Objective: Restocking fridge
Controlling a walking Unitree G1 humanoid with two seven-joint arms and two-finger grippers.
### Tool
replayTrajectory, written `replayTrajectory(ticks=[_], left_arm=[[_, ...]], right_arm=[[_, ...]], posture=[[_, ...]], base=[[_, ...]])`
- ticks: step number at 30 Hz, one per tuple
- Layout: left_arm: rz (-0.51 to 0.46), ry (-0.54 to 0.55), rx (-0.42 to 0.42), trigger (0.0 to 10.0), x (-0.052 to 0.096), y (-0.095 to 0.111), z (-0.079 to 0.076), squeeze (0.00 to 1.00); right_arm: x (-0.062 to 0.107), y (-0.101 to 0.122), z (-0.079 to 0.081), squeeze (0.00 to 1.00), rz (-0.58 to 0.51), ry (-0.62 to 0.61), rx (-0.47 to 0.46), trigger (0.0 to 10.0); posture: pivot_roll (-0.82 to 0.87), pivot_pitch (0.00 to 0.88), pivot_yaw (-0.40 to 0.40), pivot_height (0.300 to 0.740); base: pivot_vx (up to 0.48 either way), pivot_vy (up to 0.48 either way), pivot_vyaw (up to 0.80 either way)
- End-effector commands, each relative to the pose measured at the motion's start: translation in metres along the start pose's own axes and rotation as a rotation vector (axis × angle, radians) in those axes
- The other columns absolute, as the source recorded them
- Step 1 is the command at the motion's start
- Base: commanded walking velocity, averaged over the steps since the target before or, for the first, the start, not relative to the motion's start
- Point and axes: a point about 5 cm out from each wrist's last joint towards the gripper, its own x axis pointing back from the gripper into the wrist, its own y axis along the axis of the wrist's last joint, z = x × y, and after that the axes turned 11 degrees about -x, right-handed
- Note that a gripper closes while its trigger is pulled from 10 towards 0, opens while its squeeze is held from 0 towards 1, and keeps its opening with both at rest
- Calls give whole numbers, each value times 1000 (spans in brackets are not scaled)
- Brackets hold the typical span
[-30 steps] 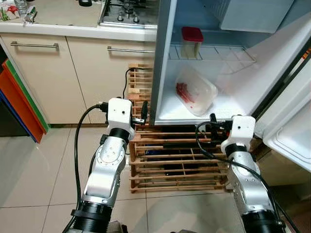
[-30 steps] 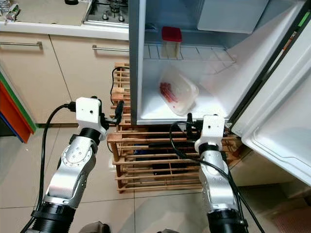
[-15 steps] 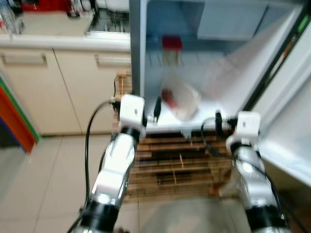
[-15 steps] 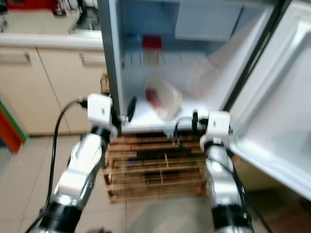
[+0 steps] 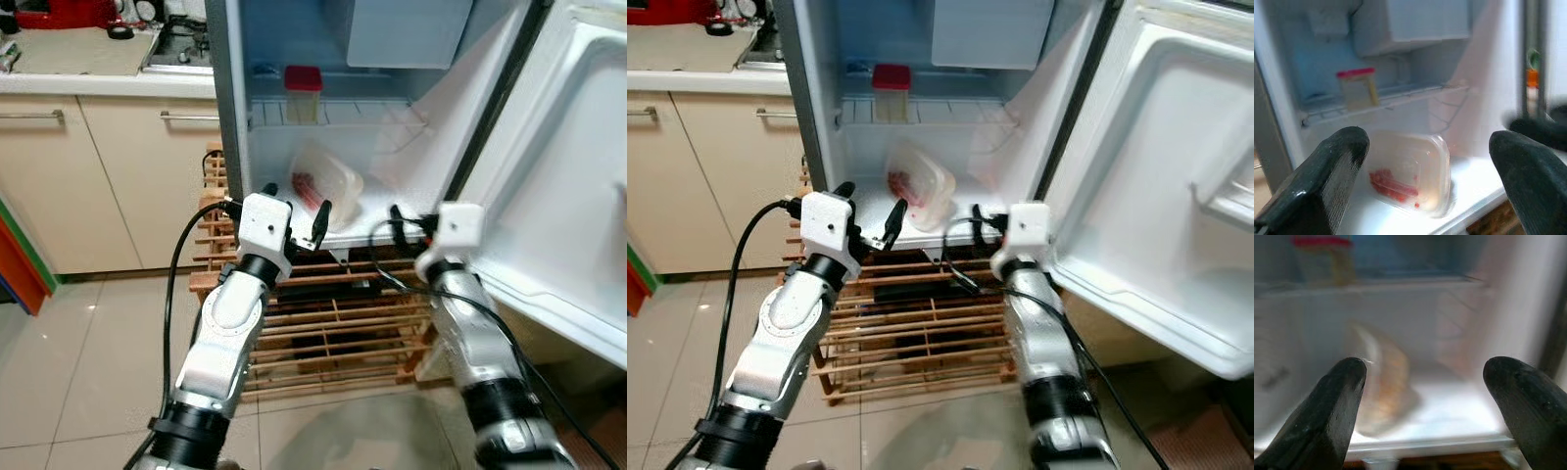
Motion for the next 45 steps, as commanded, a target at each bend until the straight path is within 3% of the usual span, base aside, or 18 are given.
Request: replayTrajectory(ticks=[1,12,20,21,25,26,27,28,35,45], left_arm=[[-7,-70,-64,10000,8,-3,-14,0],[38,-27,-25,10000,35,6,-18,0],[47,-95,-46,10000,36,15,-26,0],[50,-96,-50,10000,35,14,-25,0],[51,-98,-51,10000,33,14,-24,0],[51,-101,-40,10000,29,15,-23,0],[51,-101,-40,10000,29,15,-23,0],[53,-103,-28,10000,28,16,-24,0],[68,-116,3,10000,28,14,-28,0],[79,-111,-14,10000,27,13,-25,0]], right_arm=[[-5,-2,0,0,37,7,-20,10000],[-15,-7,5,0,64,-1,-59,10000],[-14,-11,3,0,53,-55,-56,10000],[-13,-12,4,1000,55,-57,-55,10000],[-12,-14,4,1000,64,-69,-61,10000],[-10,-15,4,612,49,-85,-70,10000],[-10,-15,4,612,49,-85,-70,10000],[-9,-17,3,0,52,-93,-79,0],[-7,-19,2,0,46,-123,-77,0],[-11,-13,1,0,27,-131,-75,0]], posture=[[99,42,-76,740],[133,120,-58,740],[130,112,-53,740],[126,106,-51,740],[122,103,-49,740],[118,101,-47,740],[118,101,-47,740],[116,98,-46,740],[111,95,-45,740],[113,99,-43,740]], base=[[0,0,0],[0,0,0],[0,0,0],[0,0,0],[0,0,0],[0,0,0],[0,0,0],[0,0,0],[0,0,0],[0,0,0]])
